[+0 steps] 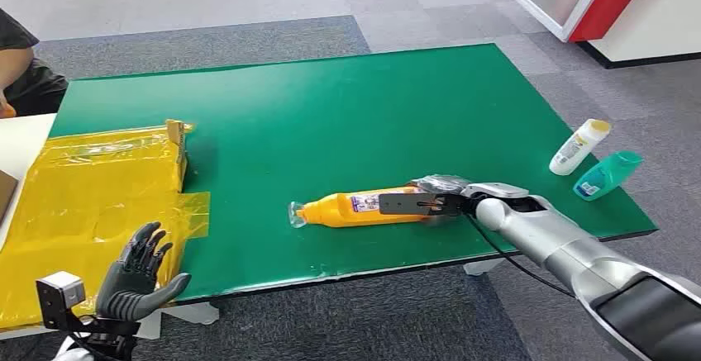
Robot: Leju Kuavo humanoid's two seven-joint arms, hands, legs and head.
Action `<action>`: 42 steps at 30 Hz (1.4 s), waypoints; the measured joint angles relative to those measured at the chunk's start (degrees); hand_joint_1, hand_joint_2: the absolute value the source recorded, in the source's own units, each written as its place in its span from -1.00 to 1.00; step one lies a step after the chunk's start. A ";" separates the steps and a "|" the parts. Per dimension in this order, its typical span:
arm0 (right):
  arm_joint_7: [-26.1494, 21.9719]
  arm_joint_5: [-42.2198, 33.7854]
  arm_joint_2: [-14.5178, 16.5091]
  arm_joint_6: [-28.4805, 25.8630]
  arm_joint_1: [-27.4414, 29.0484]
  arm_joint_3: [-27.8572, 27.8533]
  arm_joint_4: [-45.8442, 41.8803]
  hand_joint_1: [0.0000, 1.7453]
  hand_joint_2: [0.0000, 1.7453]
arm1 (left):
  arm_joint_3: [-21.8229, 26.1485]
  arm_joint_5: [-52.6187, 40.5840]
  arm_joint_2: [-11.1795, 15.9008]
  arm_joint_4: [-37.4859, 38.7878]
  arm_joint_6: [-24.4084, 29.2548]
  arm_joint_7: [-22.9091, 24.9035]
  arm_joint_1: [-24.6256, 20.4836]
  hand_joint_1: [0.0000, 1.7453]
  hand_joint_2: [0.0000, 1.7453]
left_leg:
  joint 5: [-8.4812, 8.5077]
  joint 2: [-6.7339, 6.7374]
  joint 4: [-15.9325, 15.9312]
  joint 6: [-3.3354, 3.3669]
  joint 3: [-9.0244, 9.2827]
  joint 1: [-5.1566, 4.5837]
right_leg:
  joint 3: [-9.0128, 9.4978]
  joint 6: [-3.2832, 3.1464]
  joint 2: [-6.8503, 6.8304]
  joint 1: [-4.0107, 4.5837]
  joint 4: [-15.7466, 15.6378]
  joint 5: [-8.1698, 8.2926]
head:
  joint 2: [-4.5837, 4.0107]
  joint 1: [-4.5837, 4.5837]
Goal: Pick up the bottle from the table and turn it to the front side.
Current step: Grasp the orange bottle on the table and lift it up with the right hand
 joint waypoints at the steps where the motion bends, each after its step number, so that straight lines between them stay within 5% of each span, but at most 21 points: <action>1: -0.03 -0.17 -0.01 -0.10 0.00 0.04 -0.03 1.00 1.00 | 0.00 0.00 0.01 0.01 0.00 -0.01 0.00 -1.00 1.00 | 0.00 0.00 0.00 0.00 0.00 0.00 | 0.00 0.00 0.00 0.00 0.00 0.00 | 0.00 0.00; 9: -0.98 -5.16 -0.89 -6.04 2.88 -1.23 -5.89 1.00 1.00 | 0.02 -0.02 0.15 -0.32 0.17 -0.50 0.84 -1.00 1.00 | 0.01 -0.01 0.00 0.01 -0.05 0.00 | -0.05 0.01 -0.01 0.00 0.00 0.02 | 0.00 0.01; 15: -6.08 -12.39 -0.15 -12.69 10.50 -7.31 -16.59 1.00 1.00 | 0.04 -0.63 -0.05 -2.27 0.71 -1.42 1.93 -1.00 1.00 | -0.01 -0.09 0.00 0.01 -0.13 0.01 | -0.08 0.00 -0.07 0.01 0.00 -0.04 | 0.00 0.00; 26: -17.35 -17.97 10.63 -17.15 21.24 -15.33 -23.49 1.00 1.00 | -4.84 4.69 -0.84 -5.09 -2.68 1.97 -1.18 -1.00 1.00 | 0.04 -0.12 0.00 -0.03 -0.16 0.01 | -0.13 -0.01 -0.08 0.01 0.00 -0.02 | 0.00 0.01; 34: -20.85 -12.16 17.24 -21.60 21.15 -13.49 -18.01 1.00 1.00 | -12.53 12.64 -0.86 -4.41 -9.14 7.76 -7.62 -1.00 1.00 | 0.12 -0.12 0.00 -0.09 -0.17 0.01 | -0.14 -0.04 -0.08 0.01 0.01 0.06 | 0.00 0.00; 42: -21.47 -7.66 19.57 -24.04 19.81 -10.66 -12.93 1.00 1.00 | -17.85 16.07 0.95 -2.92 -11.25 11.29 -12.04 -1.00 1.00 | 0.12 -0.12 0.00 -0.10 -0.17 0.01 | -0.16 -0.04 -0.08 0.01 0.01 0.06 | 0.00 0.00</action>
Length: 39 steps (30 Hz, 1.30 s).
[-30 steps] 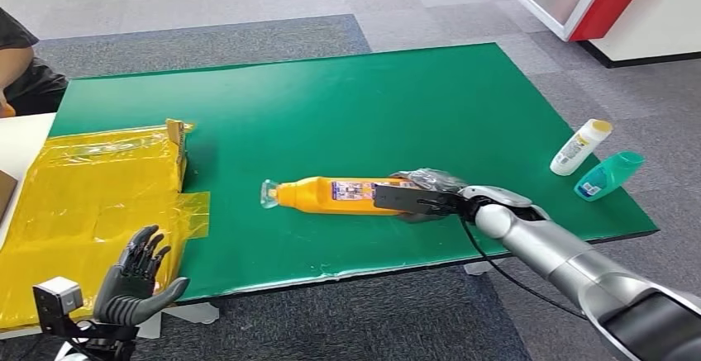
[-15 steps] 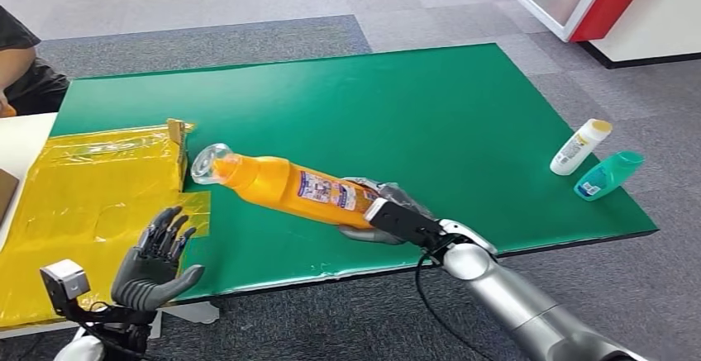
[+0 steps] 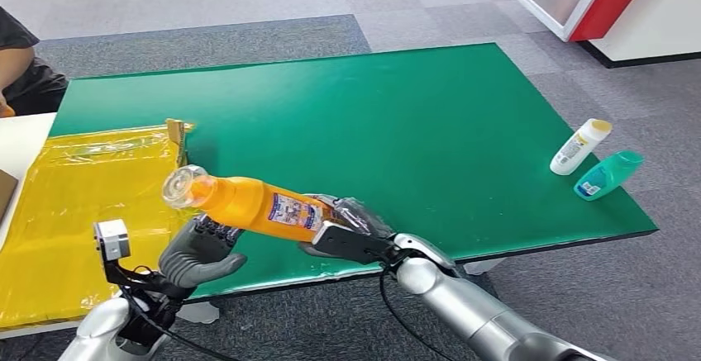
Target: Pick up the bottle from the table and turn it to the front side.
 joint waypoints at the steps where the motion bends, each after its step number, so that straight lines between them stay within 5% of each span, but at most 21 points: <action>1: -0.01 0.40 0.16 -0.25 -0.22 0.34 0.56 1.00 1.00 | -0.40 0.00 0.25 0.22 0.20 0.19 -0.44 -1.00 1.00 | 0.00 0.00 0.00 0.00 0.00 0.00 | 0.00 0.00 0.00 0.00 0.00 0.00 | 0.00 0.00; 12: -0.31 1.67 0.86 -0.71 -0.75 3.06 3.72 1.00 1.00 | -2.27 -1.26 1.76 1.04 4.66 1.52 -3.08 -0.94 1.00 | 0.00 0.00 0.00 0.00 -0.01 0.00 | -0.01 0.00 0.00 0.00 0.00 0.00 | 0.00 0.01; 14: -0.33 1.77 0.88 -0.68 -0.60 3.52 3.84 1.00 1.00 | -2.54 -2.33 1.85 1.04 5.89 1.61 -3.47 -0.69 1.00 | 0.00 0.00 0.00 0.00 -0.01 0.00 | -0.01 0.00 0.00 0.00 0.00 0.00 | 0.00 0.00; 18: -0.15 1.78 0.88 -0.63 -0.52 3.88 4.05 1.00 1.00 | -3.02 -4.20 1.89 1.04 7.53 1.38 -3.82 0.88 1.00 | 0.00 0.00 0.00 0.00 0.00 0.00 | -0.02 0.00 0.00 0.00 0.00 0.00 | 0.00 0.00; 19: -0.11 1.77 0.88 -0.63 -0.52 3.91 4.10 1.00 1.00 | -3.10 -4.53 1.89 1.04 7.81 1.26 -3.84 1.00 1.00 | 0.00 0.00 0.00 0.00 0.00 0.00 | -0.02 0.00 0.00 0.00 0.00 0.00 | 0.00 0.01; 25: -0.02 1.70 0.88 -0.69 -0.32 4.01 4.15 1.00 1.00 | -3.54 -6.27 1.89 1.04 8.84 0.76 -3.88 1.00 1.00 | 0.00 0.00 0.00 0.00 0.00 0.00 | -0.02 0.00 0.00 0.00 0.00 0.00 | 0.00 0.00; 27: -0.03 1.68 0.88 -0.81 -0.24 4.06 4.15 0.63 1.00 | -3.59 -6.64 1.90 1.04 9.04 0.59 -3.88 1.00 1.00 | 0.00 0.00 0.00 0.00 0.00 0.00 | -0.02 0.00 0.00 0.00 0.00 0.00 | 0.00 0.00; 29: -0.03 1.69 0.88 -0.98 -0.18 4.10 4.15 -0.37 1.00 | -3.67 -6.96 1.91 1.04 9.16 0.30 -3.88 1.00 1.00 | 0.00 0.00 0.00 0.00 0.00 0.00 | -0.02 0.00 0.00 0.00 0.00 0.00 | 0.00 0.00; 31: -0.03 1.71 0.88 -1.09 -0.16 4.11 4.14 -1.00 1.00 | -3.72 -7.12 1.91 1.04 9.19 0.07 -3.88 1.00 1.00 | 0.00 0.00 0.00 0.00 0.00 0.00 | -0.02 0.00 0.00 0.00 0.00 0.00 | 0.00 0.00; 39: 0.56 1.62 0.61 -3.99 1.86 3.48 2.16 -1.00 1.00 | -3.93 -9.42 2.90 -1.49 11.82 0.19 -4.27 1.00 1.00 | 0.00 0.01 0.00 0.00 0.00 0.00 | -0.03 0.00 0.01 0.00 0.00 0.00 | 0.00 -0.01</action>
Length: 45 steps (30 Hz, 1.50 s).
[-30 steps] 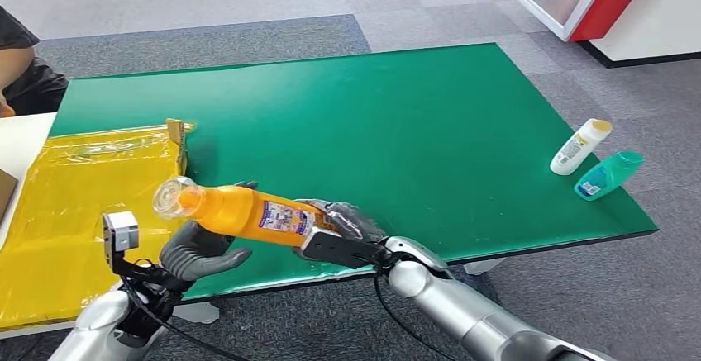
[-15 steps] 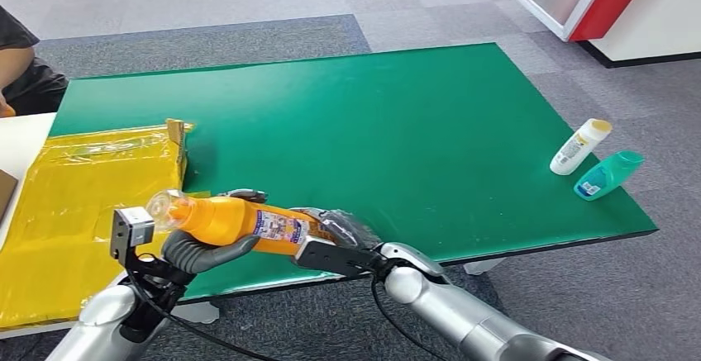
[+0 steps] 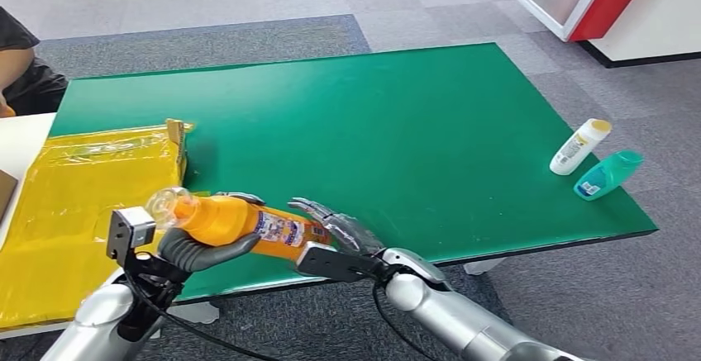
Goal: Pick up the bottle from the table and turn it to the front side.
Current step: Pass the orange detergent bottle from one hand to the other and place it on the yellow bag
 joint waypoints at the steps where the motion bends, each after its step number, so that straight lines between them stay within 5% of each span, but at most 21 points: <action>1: 0.03 -0.01 -0.09 -0.07 0.26 -0.13 -0.33 -1.00 1.00 | 0.05 0.00 0.25 -0.39 0.07 0.10 -0.12 1.00 1.00 | 0.00 0.00 0.00 0.00 0.00 0.00 | 0.00 0.00 0.00 0.00 0.00 0.00 | 0.00 0.01; 14: -0.37 -1.52 -0.90 -1.21 2.51 -1.92 -3.18 -1.00 1.00 | 0.32 -2.95 2.44 -2.42 2.14 2.70 -1.80 1.00 1.00 | 0.01 0.00 0.00 0.00 0.00 0.00 | -0.02 0.00 -0.01 0.00 0.00 0.00 | 0.00 0.01; 21: -2.45 -4.08 -2.89 -0.99 8.06 -8.19 -9.18 -1.00 1.00 | 0.54 -11.27 9.91 -2.86 -1.76 14.89 -14.82 1.00 1.00 | 0.18 0.02 0.01 -0.12 -0.08 0.04 | -0.16 -0.13 0.01 0.08 0.02 0.15 | 0.00 -0.01; 28: -3.74 -4.67 -3.38 0.28 12.43 -14.85 -12.80 -1.00 1.00 | -8.28 -20.12 18.16 -0.39 -8.84 22.56 -32.55 1.00 1.00 | 0.31 0.07 0.02 -0.08 -0.29 0.07 | -0.35 -0.18 0.03 0.10 0.03 0.34 | 0.00 0.01; 45: -3.05 -4.18 -3.33 1.40 13.43 -18.62 -13.42 -1.00 1.00 | -25.99 -28.37 28.88 1.53 -13.15 25.63 -36.30 1.00 1.00 | 0.31 0.09 0.01 -0.08 -0.31 0.07 | -0.35 -0.18 0.05 0.11 0.03 0.33 | 0.00 0.00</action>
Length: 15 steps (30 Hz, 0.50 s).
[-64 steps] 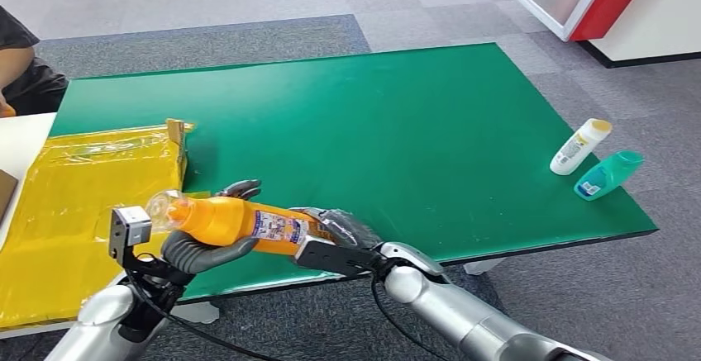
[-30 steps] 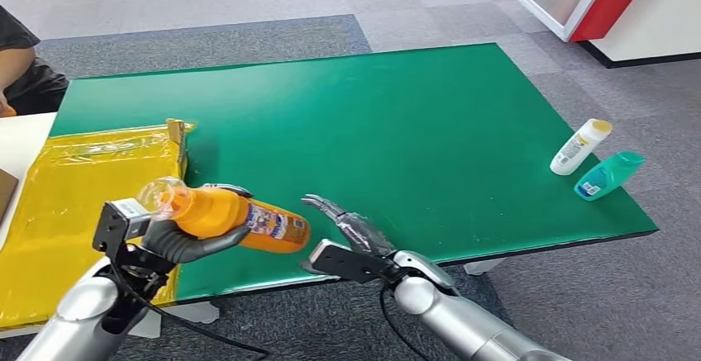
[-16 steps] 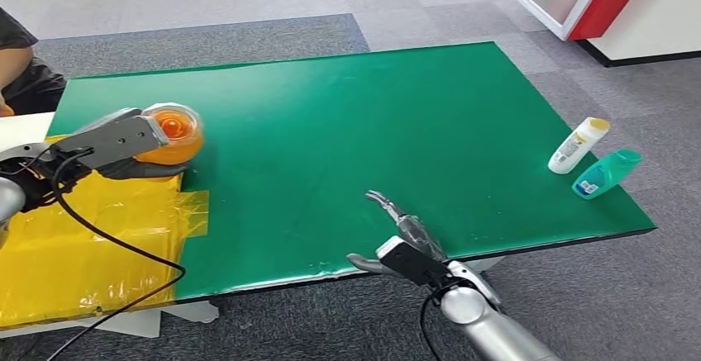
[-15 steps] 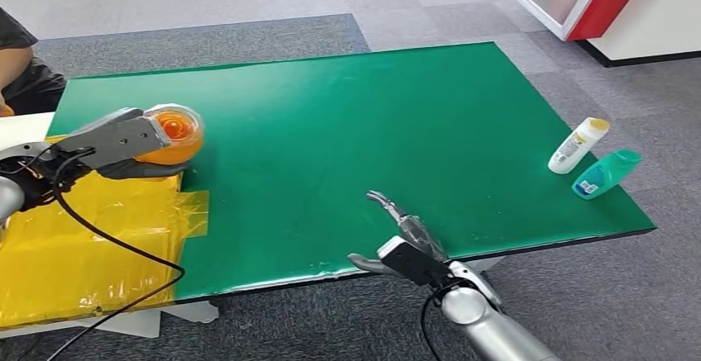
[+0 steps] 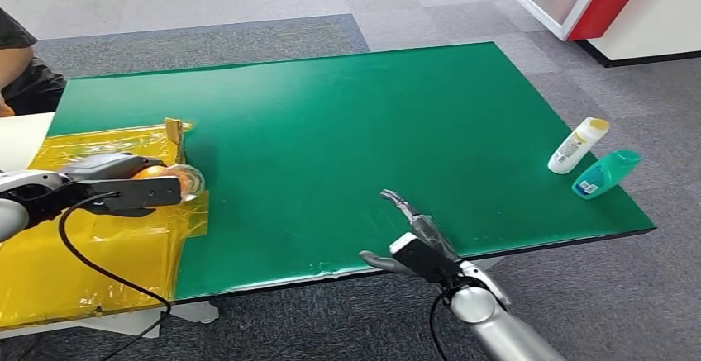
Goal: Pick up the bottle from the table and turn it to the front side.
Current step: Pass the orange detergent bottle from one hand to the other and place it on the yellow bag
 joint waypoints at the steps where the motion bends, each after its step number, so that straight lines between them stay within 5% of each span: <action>1: 0.26 0.08 0.04 0.09 -0.17 0.00 0.00 -1.00 1.00 | -0.68 -0.25 0.29 0.01 0.03 0.18 0.22 1.00 1.00 | 0.00 0.00 0.00 0.00 0.00 0.00 | 0.00 0.00 0.00 0.00 0.00 0.00 | 0.00 0.00; 15: 1.54 0.14 0.39 0.57 -0.56 0.05 0.00 -1.00 1.00 | -2.26 -7.62 2.25 1.78 7.12 1.10 8.77 1.00 1.00 | -0.01 -0.01 0.00 0.00 0.00 0.00 | 0.00 0.00 0.00 0.00 0.00 -0.01 | 0.00 0.01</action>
